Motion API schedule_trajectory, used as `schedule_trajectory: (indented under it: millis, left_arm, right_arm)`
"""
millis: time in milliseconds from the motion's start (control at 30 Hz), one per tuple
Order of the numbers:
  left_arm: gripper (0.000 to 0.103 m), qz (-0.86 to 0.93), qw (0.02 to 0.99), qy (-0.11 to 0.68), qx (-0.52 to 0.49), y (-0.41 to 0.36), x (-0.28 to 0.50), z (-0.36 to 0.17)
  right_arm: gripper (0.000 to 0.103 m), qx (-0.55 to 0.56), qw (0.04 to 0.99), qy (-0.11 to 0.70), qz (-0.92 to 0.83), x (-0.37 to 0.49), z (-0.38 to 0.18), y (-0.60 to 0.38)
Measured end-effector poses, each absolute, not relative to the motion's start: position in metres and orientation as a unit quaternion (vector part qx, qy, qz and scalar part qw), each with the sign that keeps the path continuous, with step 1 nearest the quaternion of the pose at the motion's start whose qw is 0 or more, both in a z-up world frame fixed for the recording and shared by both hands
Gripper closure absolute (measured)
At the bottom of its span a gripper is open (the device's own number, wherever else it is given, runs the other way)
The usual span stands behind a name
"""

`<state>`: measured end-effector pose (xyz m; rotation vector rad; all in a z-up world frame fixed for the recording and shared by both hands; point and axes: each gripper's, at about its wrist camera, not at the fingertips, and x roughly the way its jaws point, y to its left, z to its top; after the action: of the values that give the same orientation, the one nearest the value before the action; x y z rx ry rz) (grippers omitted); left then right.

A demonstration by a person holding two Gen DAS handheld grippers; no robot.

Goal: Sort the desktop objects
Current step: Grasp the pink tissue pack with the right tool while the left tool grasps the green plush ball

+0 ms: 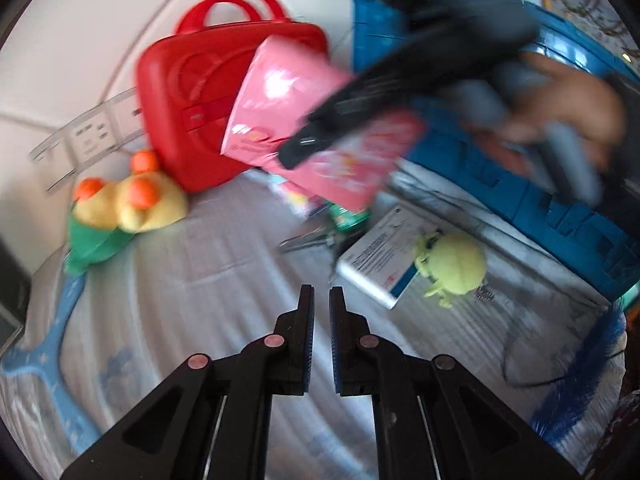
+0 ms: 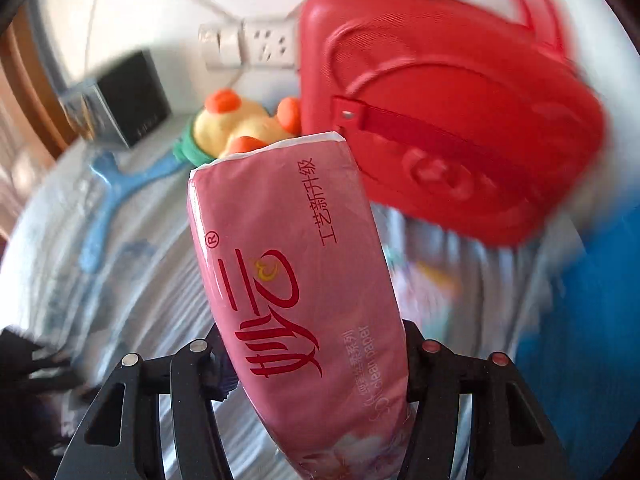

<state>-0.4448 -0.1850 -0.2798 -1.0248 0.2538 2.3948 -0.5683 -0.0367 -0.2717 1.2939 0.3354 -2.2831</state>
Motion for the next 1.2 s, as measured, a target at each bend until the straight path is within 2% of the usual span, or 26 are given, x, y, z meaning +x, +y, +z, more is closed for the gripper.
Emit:
schedule_trajectory:
  millis: [167, 300, 367, 433, 467, 500, 600, 800, 933, 1167, 1200]
  left_arm:
    - [0.096, 0.865, 0.319, 0.104, -0.373, -0.143, -0.440, -0.284]
    - [0.096, 0.847, 0.362, 0.094, -0.378, -0.114, -0.433, -0.294]
    - [0.090, 0.841, 0.370, 0.100, -0.382, -0.102, -0.431, -0.300]
    - [0.056, 0.838, 0.370, 0.104, -0.387, -0.092, -0.430, -0.305]
    - [0.024, 0.836, 0.372, 0.097, -0.391, -0.086, -0.430, -0.307]
    - [0.008, 0.834, 0.375, 0.087, -0.395, -0.083, -0.431, -0.309]
    - [0.008, 0.840, 0.365, 0.070, -0.395, -0.070, -0.430, -0.307]
    - [0.008, 0.865, 0.289, 0.098, -0.398, -0.041, -0.443, -0.317]
    - [0.008, 0.878, 0.254, 0.090, -0.396, -0.029, -0.443, -0.327]
    - [0.008, 0.869, 0.167, 0.175, -0.432, 0.002, -0.455, -0.357]
    - [0.011, 0.867, 0.165, 0.177, -0.435, 0.003, -0.455, -0.362]
  right_arm:
    - [0.045, 0.454, 0.213, 0.069, -0.862, -0.482, -0.219, -0.001]
    - [0.045, 0.447, 0.205, 0.084, -0.866, -0.409, -0.196, 0.024]
    - [0.045, 0.455, 0.201, 0.076, -0.864, -0.376, -0.191, 0.042]
    - [0.045, 0.461, 0.195, 0.071, -0.863, -0.351, -0.197, 0.040]
    - [0.045, 0.467, 0.191, 0.063, -0.861, -0.337, -0.201, 0.048]
    - [0.045, 0.474, 0.192, 0.055, -0.857, -0.328, -0.205, 0.054]
    - [0.045, 0.488, 0.196, 0.040, -0.850, -0.307, -0.220, 0.056]
    - [0.045, 0.481, 0.217, 0.020, -0.849, -0.267, -0.228, 0.069]
    - [0.045, 0.478, 0.230, 0.021, -0.848, -0.245, -0.232, 0.076]
    - [0.045, 0.479, 0.237, 0.011, -0.845, -0.231, -0.242, 0.091]
    - [0.045, 0.475, 0.238, 0.011, -0.847, -0.228, -0.240, 0.095]
